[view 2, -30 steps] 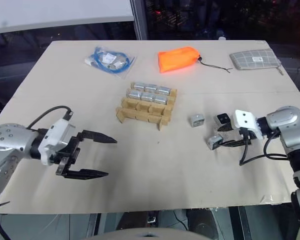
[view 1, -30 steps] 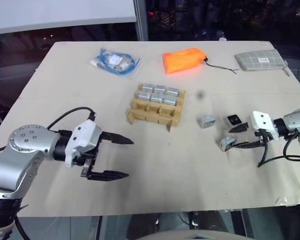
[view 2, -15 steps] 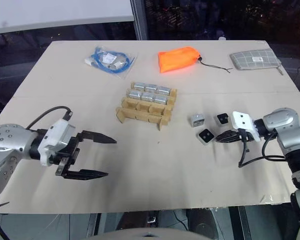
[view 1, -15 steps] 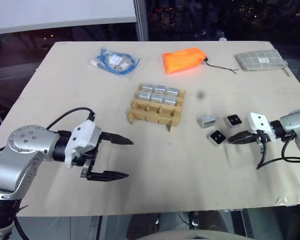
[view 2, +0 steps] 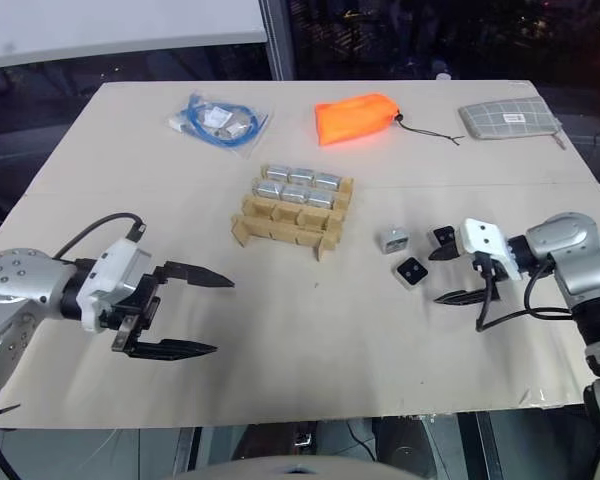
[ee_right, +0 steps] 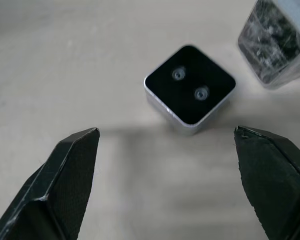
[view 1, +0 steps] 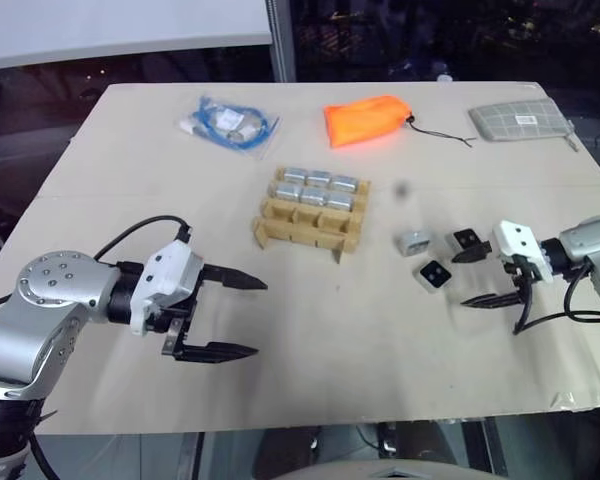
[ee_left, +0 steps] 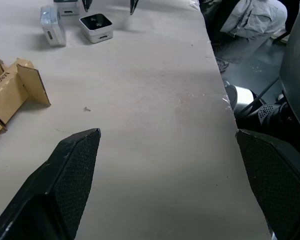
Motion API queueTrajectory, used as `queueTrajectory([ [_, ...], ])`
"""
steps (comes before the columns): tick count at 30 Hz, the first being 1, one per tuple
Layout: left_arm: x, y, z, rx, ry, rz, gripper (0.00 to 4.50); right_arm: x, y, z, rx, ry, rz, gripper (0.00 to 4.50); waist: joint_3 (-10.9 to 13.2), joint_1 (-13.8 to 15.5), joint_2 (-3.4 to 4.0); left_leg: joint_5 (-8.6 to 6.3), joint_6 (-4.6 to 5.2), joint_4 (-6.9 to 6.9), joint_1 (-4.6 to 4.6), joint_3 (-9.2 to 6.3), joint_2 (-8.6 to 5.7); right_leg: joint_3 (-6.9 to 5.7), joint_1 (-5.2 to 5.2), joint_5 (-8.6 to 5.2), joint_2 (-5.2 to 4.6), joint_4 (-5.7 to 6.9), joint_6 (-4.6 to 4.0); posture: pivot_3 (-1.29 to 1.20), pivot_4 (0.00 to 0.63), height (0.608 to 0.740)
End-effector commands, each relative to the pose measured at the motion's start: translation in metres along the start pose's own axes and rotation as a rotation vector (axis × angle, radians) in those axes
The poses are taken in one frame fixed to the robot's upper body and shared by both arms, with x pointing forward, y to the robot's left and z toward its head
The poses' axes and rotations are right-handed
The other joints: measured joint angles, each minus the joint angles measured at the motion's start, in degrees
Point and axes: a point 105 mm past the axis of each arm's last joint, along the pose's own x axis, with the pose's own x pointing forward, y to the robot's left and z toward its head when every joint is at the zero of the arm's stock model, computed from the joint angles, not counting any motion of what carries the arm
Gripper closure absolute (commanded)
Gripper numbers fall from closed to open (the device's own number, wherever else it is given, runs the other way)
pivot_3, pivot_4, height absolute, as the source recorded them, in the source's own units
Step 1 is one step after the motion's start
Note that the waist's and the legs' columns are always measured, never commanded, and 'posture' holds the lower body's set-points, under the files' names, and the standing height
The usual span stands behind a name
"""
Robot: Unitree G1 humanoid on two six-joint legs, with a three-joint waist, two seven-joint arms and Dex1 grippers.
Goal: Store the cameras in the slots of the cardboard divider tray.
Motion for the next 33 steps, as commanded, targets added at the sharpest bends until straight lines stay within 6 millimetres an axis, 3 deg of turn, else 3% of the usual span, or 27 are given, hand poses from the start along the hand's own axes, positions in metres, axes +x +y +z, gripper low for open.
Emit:
queueTrajectory([
  [1,-0.002,0.000,0.003,0.025,-0.001,0.001,0.00,-0.002,-0.001,0.008,0.001,-0.051,-0.065,0.13,0.0,0.2,-0.01,0.00,0.00,0.00,0.00,-0.01,0.00,0.00,0.00,0.00,0.00,0.00,0.00,0.00,0.150,0.740],
  [7,-0.002,-0.001,0.005,0.022,-0.020,0.022,0.00,-0.003,0.002,0.005,0.066,-0.095,-0.290,0.13,0.0,0.2,-0.01,0.00,0.00,0.00,-0.03,-0.01,-0.02,-0.03,-0.01,0.00,-0.03,0.01,0.00,0.00,0.150,0.740],
  [12,0.000,-0.002,0.004,0.004,-0.046,0.042,0.00,-0.009,0.012,0.019,0.168,-0.293,-0.546,0.13,0.0,0.2,-0.02,0.00,-0.02,0.00,0.00,-0.05,0.00,-0.04,0.01,0.00,-0.01,0.07,0.01,0.00,0.150,0.740],
  [20,0.005,0.007,0.006,-0.007,-0.082,0.064,0.00,-0.007,0.015,0.010,0.219,-0.370,-0.832,0.13,0.0,0.2,-0.05,0.00,-0.02,0.04,0.02,-0.03,-0.01,0.02,0.02,0.00,-0.01,0.11,0.02,0.00,0.150,0.740],
  [23,0.005,0.008,0.007,-0.005,-0.083,0.062,0.00,-0.005,0.015,0.007,0.257,-0.380,-0.853,0.13,0.0,0.1,-0.04,0.01,-0.02,0.04,0.05,-0.02,-0.01,0.04,0.02,0.00,0.00,0.15,0.01,0.00,0.150,0.740],
  [30,0.004,0.009,0.006,-0.003,-0.076,0.061,0.00,0.008,0.024,0.031,0.314,-0.509,-0.784,0.13,0.0,0.1,-0.04,0.00,-0.02,0.04,0.05,-0.03,0.00,0.05,0.01,0.00,0.02,0.16,0.01,0.00,0.150,0.740],
  [33,0.004,0.009,0.005,-0.003,-0.074,0.061,0.00,0.022,0.034,0.027,0.352,-0.477,-0.713,0.13,-0.1,0.3,-0.07,0.00,-0.01,0.04,0.04,-0.03,-0.01,0.06,0.02,0.00,0.01,0.15,0.01,0.00,0.150,0.740],
])
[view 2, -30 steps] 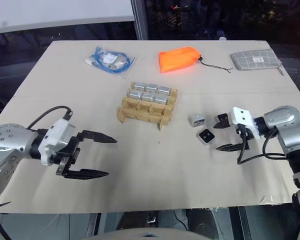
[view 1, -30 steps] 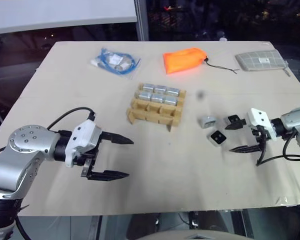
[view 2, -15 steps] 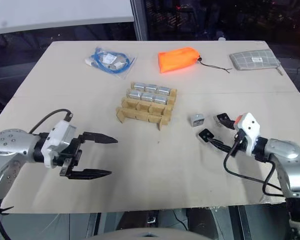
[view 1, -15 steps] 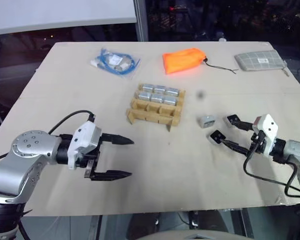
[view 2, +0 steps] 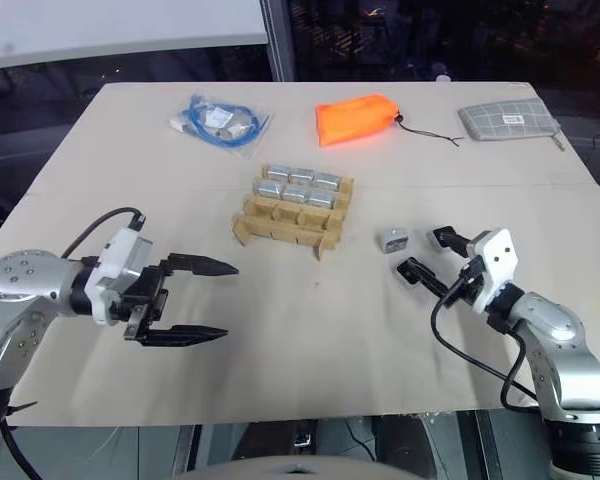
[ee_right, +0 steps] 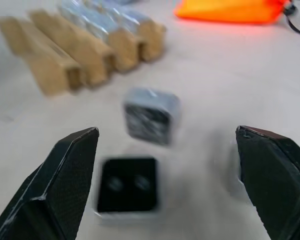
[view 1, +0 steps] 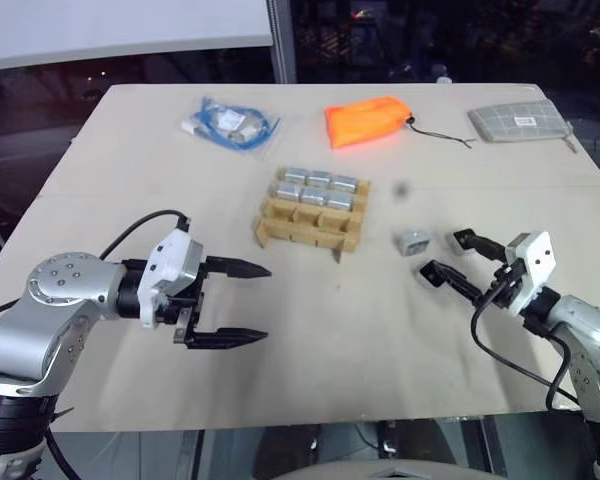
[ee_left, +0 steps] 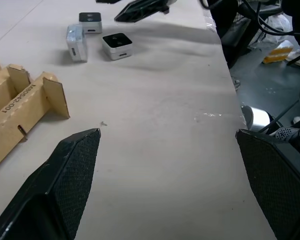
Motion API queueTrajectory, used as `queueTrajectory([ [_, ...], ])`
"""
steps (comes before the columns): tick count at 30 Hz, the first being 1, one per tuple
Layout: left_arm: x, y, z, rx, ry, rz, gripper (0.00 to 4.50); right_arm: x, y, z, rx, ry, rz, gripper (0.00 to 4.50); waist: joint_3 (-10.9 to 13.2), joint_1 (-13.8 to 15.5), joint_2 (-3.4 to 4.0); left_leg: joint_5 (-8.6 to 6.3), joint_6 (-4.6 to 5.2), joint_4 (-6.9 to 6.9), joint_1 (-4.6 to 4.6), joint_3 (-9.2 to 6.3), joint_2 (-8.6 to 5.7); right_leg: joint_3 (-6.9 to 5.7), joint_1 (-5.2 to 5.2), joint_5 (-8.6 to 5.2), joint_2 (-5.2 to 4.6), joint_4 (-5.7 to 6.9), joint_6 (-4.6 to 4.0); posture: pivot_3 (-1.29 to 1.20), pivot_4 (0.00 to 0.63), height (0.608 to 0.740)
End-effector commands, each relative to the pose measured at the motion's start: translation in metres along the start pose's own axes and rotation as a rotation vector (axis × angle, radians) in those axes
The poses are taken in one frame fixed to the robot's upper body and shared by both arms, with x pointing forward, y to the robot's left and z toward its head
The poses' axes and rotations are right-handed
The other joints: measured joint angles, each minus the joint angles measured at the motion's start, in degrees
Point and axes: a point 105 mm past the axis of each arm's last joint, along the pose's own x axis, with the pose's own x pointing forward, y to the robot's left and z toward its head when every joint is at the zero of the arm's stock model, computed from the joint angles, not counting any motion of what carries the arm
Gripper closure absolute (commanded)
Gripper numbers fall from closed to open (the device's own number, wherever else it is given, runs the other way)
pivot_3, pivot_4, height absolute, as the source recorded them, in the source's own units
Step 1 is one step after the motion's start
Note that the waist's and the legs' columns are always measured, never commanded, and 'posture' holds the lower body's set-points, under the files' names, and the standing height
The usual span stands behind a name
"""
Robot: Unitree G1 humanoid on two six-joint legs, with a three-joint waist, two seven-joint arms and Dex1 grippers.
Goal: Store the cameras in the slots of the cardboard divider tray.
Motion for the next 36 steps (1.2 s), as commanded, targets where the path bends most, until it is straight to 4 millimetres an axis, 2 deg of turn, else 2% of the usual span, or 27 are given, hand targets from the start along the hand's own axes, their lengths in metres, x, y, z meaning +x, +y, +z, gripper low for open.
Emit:
queueTrajectory([
  [1,0.001,-0.001,0.003,0.024,0.000,-0.006,0.00,-0.001,0.013,-0.004,0.022,0.023,0.049,0.13,0.0,0.1,0.00,0.00,0.00,0.00,0.00,-0.01,0.00,-0.01,0.00,0.00,0.00,0.00,0.00,0.00,0.150,0.740],
  [5,0.000,0.000,0.003,0.027,0.000,-0.003,0.00,-0.001,0.006,-0.033,0.019,0.124,-0.002,0.13,0.0,0.0,-0.01,-0.01,0.01,0.00,0.00,0.00,0.00,-0.01,0.00,0.00,0.00,0.00,0.00,0.00,0.150,0.740],
  [8,0.000,0.000,0.003,0.029,0.002,0.000,0.00,0.001,0.009,-0.044,0.029,0.155,0.016,0.13,0.0,0.0,-0.01,-0.01,0.02,0.00,0.01,-0.01,-0.01,0.00,0.00,0.00,0.01,0.00,-0.01,0.00,0.150,0.740],
  [11,0.000,0.000,0.004,0.030,0.002,0.001,0.00,0.005,0.014,-0.048,0.038,0.162,0.041,0.13,0.0,-0.1,-0.02,-0.01,0.01,0.00,0.02,-0.01,0.00,0.01,-0.01,0.00,0.02,0.01,-0.01,0.00,0.150,0.740],
  [17,-0.001,0.000,0.003,0.032,0.003,0.006,0.00,0.011,0.006,-0.043,0.016,0.130,0.008,0.13,0.0,-0.3,-0.06,-0.01,0.01,0.00,0.03,-0.01,0.01,0.02,0.00,0.00,0.03,0.01,0.00,0.00,0.150,0.740],
  [20,-0.001,0.000,0.003,0.032,0.002,0.007,0.00,0.012,0.007,-0.041,0.015,0.116,0.015,0.89,0.0,-0.3,-0.06,-0.01,0.01,0.00,0.03,0.01,0.00,0.02,0.00,0.00,0.02,0.01,0.00,0.00,0.150,0.740],
  [21,-0.001,0.000,0.003,0.031,0.001,0.008,0.00,0.012,0.008,-0.041,0.013,0.115,0.021,1.52,0.0,-0.2,-0.06,-0.01,0.01,0.00,0.03,0.00,0.01,0.02,0.00,0.00,0.02,0.01,0.00,0.00,0.150,0.740],
  [22,-0.001,0.000,0.003,0.031,-0.001,0.008,0.00,0.012,0.009,-0.041,0.009,0.114,0.025,1.74,0.0,-0.2,-0.05,-0.01,0.01,0.00,0.03,0.00,0.01,0.02,0.00,0.00,0.02,0.01,0.00,0.00,0.150,0.740],
  [24,0.000,0.000,0.003,0.026,-0.007,0.010,0.00,0.011,0.010,-0.041,-0.007,0.117,0.033,2.57,0.0,-0.2,-0.06,-0.01,0.01,0.00,0.03,0.00,0.01,0.02,0.00,0.00,0.02,0.01,0.00,0.00,0.150,0.740],
  [26,0.001,0.001,0.002,0.009,-0.014,0.014,0.00,0.012,0.012,-0.038,-0.058,0.108,0.056,2.61,0.0,-0.2,-0.06,-0.01,0.01,0.00,0.03,0.01,0.00,0.03,0.00,0.00,0.02,0.01,0.00,0.00,0.150,0.740],
  [30,0.013,0.015,0.005,-0.125,-0.123,0.092,0.00,0.020,0.026,-0.024,-0.296,0.064,0.153,2.61,0.0,-0.1,-0.05,-0.01,0.02,0.01,0.03,-0.03,0.00,0.02,0.00,0.00,0.02,0.02,0.00,0.00,0.150,0.740],
  [32,0.025,0.019,0.008,-0.236,-0.224,0.106,0.00,0.032,0.039,-0.012,-0.466,0.015,0.225,2.61,0.0,-0.1,-0.05,-0.01,0.02,0.03,0.03,-0.05,-0.01,0.02,0.01,0.00,0.03,0.05,0.00,0.00,0.150,0.740],
  [36,0.048,0.020,0.010,-0.375,-0.329,0.099,0.00,0.052,0.066,0.003,-0.643,-0.069,0.355,2.61,0.0,-0.7,-0.19,0.01,0.00,0.12,0.03,-0.05,-0.01,0.05,0.00,0.00,0.01,0.14,0.02,0.00,0.150,0.740],
])
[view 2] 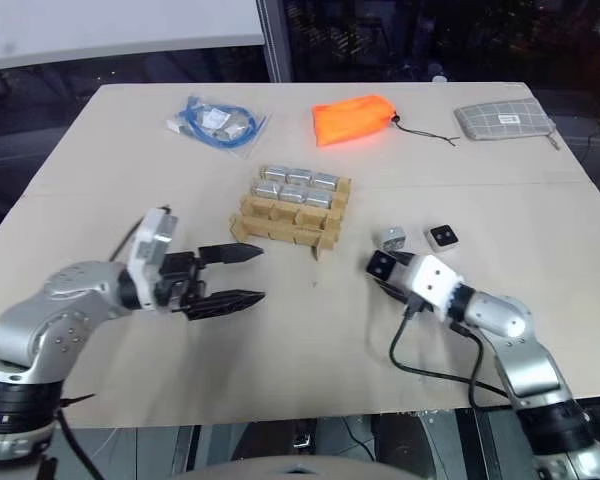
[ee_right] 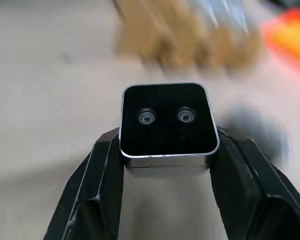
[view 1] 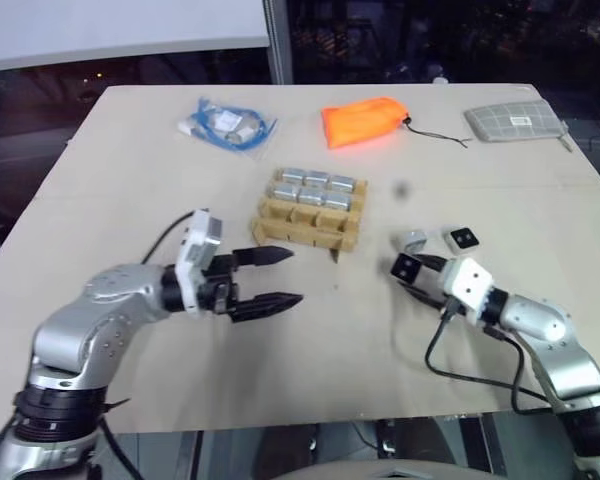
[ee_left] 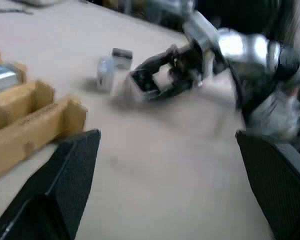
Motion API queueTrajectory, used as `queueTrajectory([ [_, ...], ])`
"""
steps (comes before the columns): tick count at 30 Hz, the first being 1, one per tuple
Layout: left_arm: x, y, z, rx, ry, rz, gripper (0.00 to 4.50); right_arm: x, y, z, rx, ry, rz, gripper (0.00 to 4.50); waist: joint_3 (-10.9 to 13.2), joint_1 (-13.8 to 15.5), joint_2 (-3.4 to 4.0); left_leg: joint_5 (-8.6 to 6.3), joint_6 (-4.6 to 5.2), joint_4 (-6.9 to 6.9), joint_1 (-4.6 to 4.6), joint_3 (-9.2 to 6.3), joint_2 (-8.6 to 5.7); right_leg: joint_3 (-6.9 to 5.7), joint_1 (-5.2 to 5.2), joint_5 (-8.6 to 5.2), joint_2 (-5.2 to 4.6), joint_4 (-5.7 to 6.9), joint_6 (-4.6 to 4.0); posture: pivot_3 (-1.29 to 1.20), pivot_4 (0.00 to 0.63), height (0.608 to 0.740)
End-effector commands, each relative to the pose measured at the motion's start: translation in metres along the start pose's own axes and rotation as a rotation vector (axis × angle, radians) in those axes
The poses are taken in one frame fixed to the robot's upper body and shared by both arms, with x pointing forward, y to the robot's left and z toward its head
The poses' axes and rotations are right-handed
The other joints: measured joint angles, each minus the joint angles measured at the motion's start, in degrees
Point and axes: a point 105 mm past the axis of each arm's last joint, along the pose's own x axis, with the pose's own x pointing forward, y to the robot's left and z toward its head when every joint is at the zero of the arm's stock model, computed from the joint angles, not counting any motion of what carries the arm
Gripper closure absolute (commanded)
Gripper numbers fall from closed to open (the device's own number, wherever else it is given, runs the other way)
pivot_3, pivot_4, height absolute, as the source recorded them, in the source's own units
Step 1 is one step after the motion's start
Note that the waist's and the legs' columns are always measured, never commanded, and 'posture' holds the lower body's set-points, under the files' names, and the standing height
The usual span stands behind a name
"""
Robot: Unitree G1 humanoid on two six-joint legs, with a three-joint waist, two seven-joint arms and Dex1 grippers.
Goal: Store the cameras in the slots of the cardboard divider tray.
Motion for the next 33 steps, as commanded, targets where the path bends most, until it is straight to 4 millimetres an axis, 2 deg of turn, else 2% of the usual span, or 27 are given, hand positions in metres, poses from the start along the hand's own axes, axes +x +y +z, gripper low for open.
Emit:
queueTrajectory([
  [1,0.016,-0.006,-0.001,-0.098,-0.039,-0.021,0.00,0.020,0.010,0.029,-0.203,-0.103,0.089,2.61,0.0,-0.3,-0.06,0.01,-0.01,0.00,0.01,-0.03,0.00,-0.01,-0.01,0.00,0.00,0.09,0.00,0.00,0.150,0.740],
  [8,0.032,-0.001,-0.004,-0.204,-0.064,-0.013,0.00,0.045,0.014,0.067,-0.535,-0.284,0.137,2.61,0.0,-0.5,-0.14,0.04,-0.06,0.11,0.03,-0.06,-0.03,-0.03,-0.01,0.00,-0.03,0.25,-0.01,0.00,0.150,0.740],
  [12,0.034,-0.001,-0.005,-0.214,-0.061,-0.018,0.00,0.052,0.012,0.079,-0.643,-0.356,0.119,2.61,0.0,-0.8,-0.14,0.05,-0.08,0.13,0.03,-0.05,-0.04,-0.02,-0.02,0.00,-0.05,0.29,-0.02,0.00,0.150,0.740],
  [19,0.033,0.004,-0.003,-0.227,-0.075,-0.006,0.00,0.055,0.014,0.089,-0.730,-0.432,0.089,2.61,0.0,-0.8,-0.14,0.08,-0.13,0.16,0.04,-0.06,-0.03,-0.02,-0.02,0.00,-0.07,0.37,-0.02,0.00,0.150,0.740],
  [30,0.034,0.001,0.000,-0.253,-0.098,-0.042,0.00,0.053,0.022,0.093,-0.749,-0.470,0.091,2.61,0.0,-0.9,-0.14,0.09,-0.16,0.18,0.06,-0.08,-0.03,-0.02,-0.02,0.00,-0.09,0.44,-0.03,0.00,0.150,0.740],
  [31,0.034,0.000,0.000,-0.254,-0.099,-0.046,0.55,0.053,0.022,0.093,-0.748,-0.470,0.090,2.61,0.0,-0.9,-0.14,0.09,-0.16,0.18,0.06,-0.07,-0.03,-0.02,-0.02,0.00,-0.09,0.44,-0.03,0.00,0.150,0.740],
  [32,0.034,0.000,0.001,-0.254,-0.099,-0.049,0.80,0.053,0.023,0.093,-0.748,-0.470,0.090,2.61,0.0,-0.9,-0.14,0.09,-0.15,0.18,0.06,-0.07,-0.03,-0.02,-0.02,0.00,-0.09,0.44,-0.03,0.00,0.150,0.740],
  [33,0.034,-0.001,0.001,-0.255,-0.099,-0.052,1.28,0.053,0.023,0.093,-0.747,-0.470,0.089,2.61,0.0,-0.9,-0.14,0.09,-0.15,0.19,0.06,-0.07,-0.03,-0.02,-0.02,0.00,-0.09,0.44,-0.03,0.00,0.150,0.740],
])
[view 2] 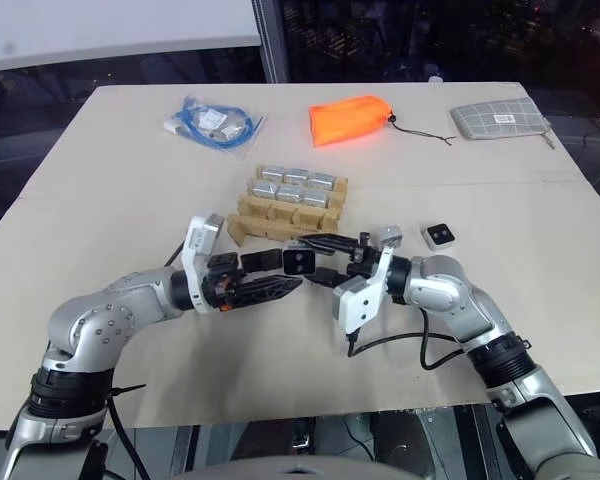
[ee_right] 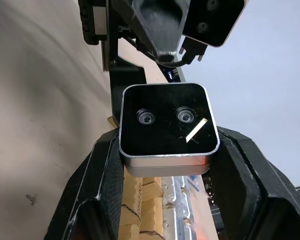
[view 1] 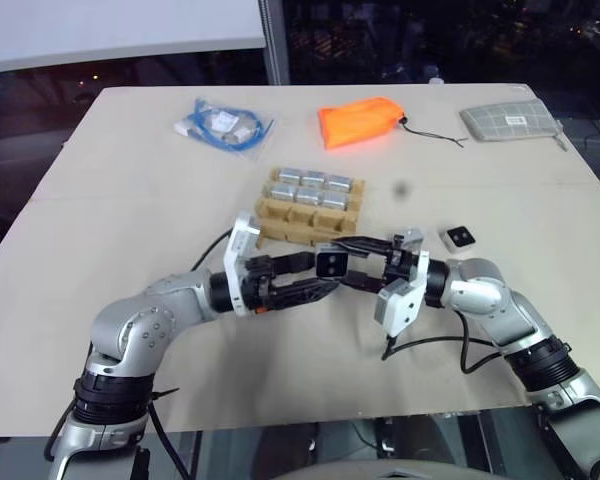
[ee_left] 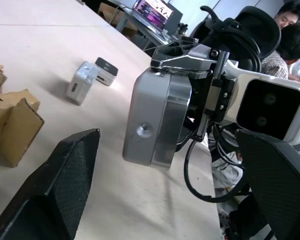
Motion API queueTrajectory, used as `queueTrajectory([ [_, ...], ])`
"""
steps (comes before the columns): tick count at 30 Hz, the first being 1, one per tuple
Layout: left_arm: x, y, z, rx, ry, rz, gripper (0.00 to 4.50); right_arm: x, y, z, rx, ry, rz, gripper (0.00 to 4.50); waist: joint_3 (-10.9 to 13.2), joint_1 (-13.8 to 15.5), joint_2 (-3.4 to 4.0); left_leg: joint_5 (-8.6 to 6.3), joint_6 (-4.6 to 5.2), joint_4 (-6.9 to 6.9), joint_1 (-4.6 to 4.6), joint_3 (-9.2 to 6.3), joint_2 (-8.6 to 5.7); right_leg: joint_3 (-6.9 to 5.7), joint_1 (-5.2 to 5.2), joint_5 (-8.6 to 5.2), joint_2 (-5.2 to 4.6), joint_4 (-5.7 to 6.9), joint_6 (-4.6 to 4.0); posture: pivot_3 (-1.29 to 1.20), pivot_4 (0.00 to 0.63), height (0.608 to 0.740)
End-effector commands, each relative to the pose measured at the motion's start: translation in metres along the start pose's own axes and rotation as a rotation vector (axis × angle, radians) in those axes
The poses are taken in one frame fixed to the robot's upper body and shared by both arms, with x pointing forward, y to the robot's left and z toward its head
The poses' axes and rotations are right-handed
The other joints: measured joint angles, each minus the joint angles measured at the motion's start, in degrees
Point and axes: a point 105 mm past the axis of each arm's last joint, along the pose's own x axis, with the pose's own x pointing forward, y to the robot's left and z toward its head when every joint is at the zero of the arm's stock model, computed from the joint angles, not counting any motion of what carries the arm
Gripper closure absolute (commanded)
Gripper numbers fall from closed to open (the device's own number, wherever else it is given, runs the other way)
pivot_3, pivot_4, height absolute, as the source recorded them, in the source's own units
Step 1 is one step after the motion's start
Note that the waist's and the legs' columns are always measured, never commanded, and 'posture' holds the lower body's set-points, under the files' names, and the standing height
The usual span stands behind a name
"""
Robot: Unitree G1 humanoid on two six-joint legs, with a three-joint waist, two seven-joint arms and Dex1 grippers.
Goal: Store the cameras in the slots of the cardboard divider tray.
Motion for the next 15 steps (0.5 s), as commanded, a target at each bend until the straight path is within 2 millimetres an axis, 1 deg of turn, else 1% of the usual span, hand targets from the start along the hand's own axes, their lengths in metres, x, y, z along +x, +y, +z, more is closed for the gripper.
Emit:
queueTrajectory([
  [1,-0.0011,-0.0057,0.0094,0.019,-0.023,-0.035,1.74,0.0009,-0.0080,0.0104,-0.033,-0.041,-0.037,2.61,0.0,0.0,0.00,0.00,0.00,0.00,0.00,0.00,0.00,0.00,0.00,0.00,0.00,0.00,0.00,0.00,0.150,0.740],
  [3,-0.0006,-0.0052,0.0093,0.017,-0.022,-0.034,2.77,0.0008,-0.0079,0.0109,-0.033,-0.043,-0.039,2.61,0.0,0.0,0.00,0.00,0.00,0.00,0.00,-0.01,0.00,0.00,0.00,0.00,0.00,0.01,0.00,0.00,0.150,0.740],
  [5,0.0001,-0.0051,0.0085,0.018,-0.017,-0.036,3.66,0.0009,-0.0079,0.0114,-0.032,-0.045,-0.042,2.61,0.0,0.0,-0.02,0.00,0.00,0.00,0.00,-0.01,0.00,0.00,0.00,0.00,0.00,0.00,0.00,0.00,0.150,0.740],
  [7,0.0007,-0.0051,0.0080,0.017,-0.017,-0.036,3.74,0.0008,-0.0079,0.0119,-0.030,-0.046,-0.044,2.61,0.0,0.0,-0.02,0.00,0.00,0.01,0.00,-0.01,0.00,0.00,0.00,0.00,-0.02,0.01,0.00,0.00,0.150,0.740],
  [10,0.0018,-0.0062,0.0071,0.019,-0.014,-0.043,3.73,-0.0003,-0.0068,0.0098,-0.008,-0.024,-0.040,2.61,0.0,0.0,-0.03,0.00,0.00,0.00,0.00,-0.01,-0.01,0.00,0.00,0.00,-0.02,0.01,0.00,0.00,0.150,0.740],
  [11,0.0022,-0.0061,0.0069,0.022,-0.013,-0.043,3.73,-0.0007,-0.0067,0.0095,0.002,-0.019,-0.041,1.58,0.0,0.0,-0.03,0.00,0.00,0.00,0.00,-0.01,0.00,-0.01,0.00,0.00,-0.02,0.01,0.00,0.00,0.150,0.740],
  [12,0.0026,-0.0062,0.0068,0.024,-0.012,-0.043,3.73,-0.0011,-0.0067,0.0094,0.009,-0.017,-0.043,1.43,0.0,0.0,-0.03,0.00,0.00,0.00,0.00,-0.02,0.00,-0.01,0.00,0.00,-0.02,0.01,0.00,0.00,0.150,0.740],
  [13,0.0030,-0.0051,0.0078,0.028,-0.016,-0.038,3.73,-0.0017,-0.0060,0.0077,0.020,-0.004,-0.040,0.90,0.0,0.0,-0.06,0.00,0.00,0.01,0.00,-0.01,0.00,0.00,0.00,0.00,-0.03,0.02,0.00,0.00,0.150,0.740],
  [14,0.0034,-0.0042,0.0092,0.039,-0.021,-0.033,3.73,-0.0031,-0.0055,0.0057,0.031,0.012,-0.038,0.53,0.0,0.0,-0.06,0.00,0.00,0.01,0.00,-0.01,0.00,0.00,0.00,0.00,-0.02,0.02,0.00,0.00,0.150,0.740],
  [15,0.0035,-0.0033,0.0111,0.049,-0.029,-0.028,3.73,-0.0046,-0.0051,0.0037,0.043,0.026,-0.036,0.53,0.0,0.0,-0.06,0.00,0.00,0.02,0.00,-0.01,0.00,0.00,0.00,0.00,-0.03,0.02,0.00,0.00,0.150,0.740],
])
